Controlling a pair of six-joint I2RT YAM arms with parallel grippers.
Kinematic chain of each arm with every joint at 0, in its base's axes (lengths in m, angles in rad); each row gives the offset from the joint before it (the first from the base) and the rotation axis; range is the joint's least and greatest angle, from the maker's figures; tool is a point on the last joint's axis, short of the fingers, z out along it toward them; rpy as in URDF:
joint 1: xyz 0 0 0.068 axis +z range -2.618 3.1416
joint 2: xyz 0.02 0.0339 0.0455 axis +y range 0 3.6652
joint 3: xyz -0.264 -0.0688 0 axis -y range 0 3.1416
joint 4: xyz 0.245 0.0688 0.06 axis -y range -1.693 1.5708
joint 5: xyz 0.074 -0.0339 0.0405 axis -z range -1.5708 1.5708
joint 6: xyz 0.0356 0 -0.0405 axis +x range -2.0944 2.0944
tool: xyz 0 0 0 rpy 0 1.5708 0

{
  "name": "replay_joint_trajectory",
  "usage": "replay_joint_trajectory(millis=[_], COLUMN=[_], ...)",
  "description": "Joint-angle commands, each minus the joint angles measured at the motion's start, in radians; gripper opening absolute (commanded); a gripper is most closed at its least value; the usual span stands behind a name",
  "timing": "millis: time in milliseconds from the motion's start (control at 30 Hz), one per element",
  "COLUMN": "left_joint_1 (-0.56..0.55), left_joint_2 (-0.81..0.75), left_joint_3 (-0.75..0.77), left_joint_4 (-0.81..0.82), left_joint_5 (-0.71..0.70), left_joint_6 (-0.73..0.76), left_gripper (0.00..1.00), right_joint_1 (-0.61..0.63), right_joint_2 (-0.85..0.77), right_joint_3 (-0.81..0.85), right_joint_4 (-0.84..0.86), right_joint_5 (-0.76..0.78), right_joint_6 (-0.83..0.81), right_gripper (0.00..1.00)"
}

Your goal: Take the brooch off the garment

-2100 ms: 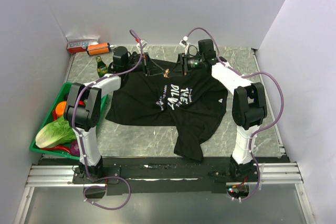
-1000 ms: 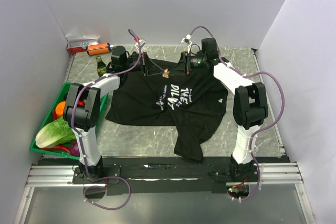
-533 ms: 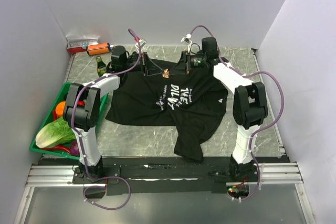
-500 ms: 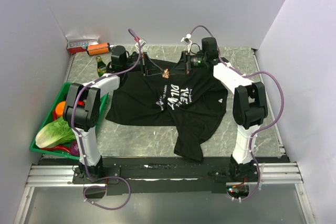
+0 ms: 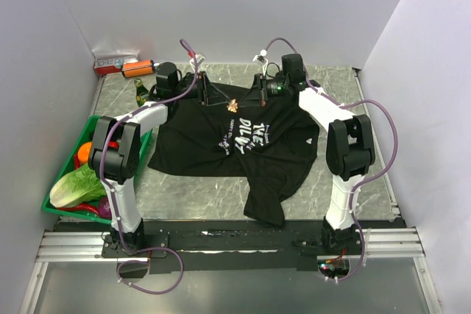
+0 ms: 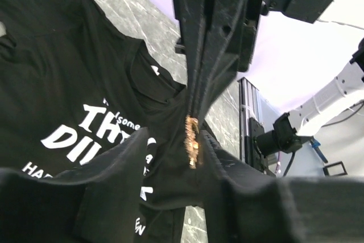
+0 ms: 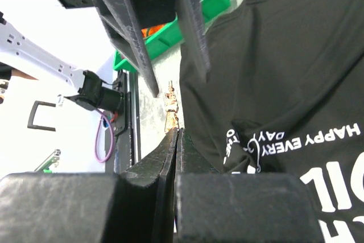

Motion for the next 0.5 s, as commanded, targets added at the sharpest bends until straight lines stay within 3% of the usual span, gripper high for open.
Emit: replay_joint_trajectory(millis=[0,133,367,467], left_joint_1=[0.01,0.039,0.053,0.05], left_joint_2=[-0.054,-0.065,-0.098,-0.108], left_joint_3=[0.067,0.088,0.065,0.032], left_joint_4=[-0.024,-0.048,-0.064,0.017], left_joint_5=[-0.027,-0.031,0.001,0.028], left_joint_6=[0.055,0.067,0.093,0.04], left_gripper=[0.49,0.62,0.6,0.6], right_joint_1=[-0.019,-0.047,-0.09,-0.09], right_joint_2=[-0.107,-0.151,-0.234,-0.262], right_joint_3=[0.04,0.004,-0.071,-0.085], right_joint_4=[-0.08,-0.135,-0.154,-0.152], right_joint_5=[0.013,0.038,0.038,0.047], right_joint_6=[-0.079,-0.13,-0.171,-0.174], right_gripper=[0.0,0.0,0.0,0.0])
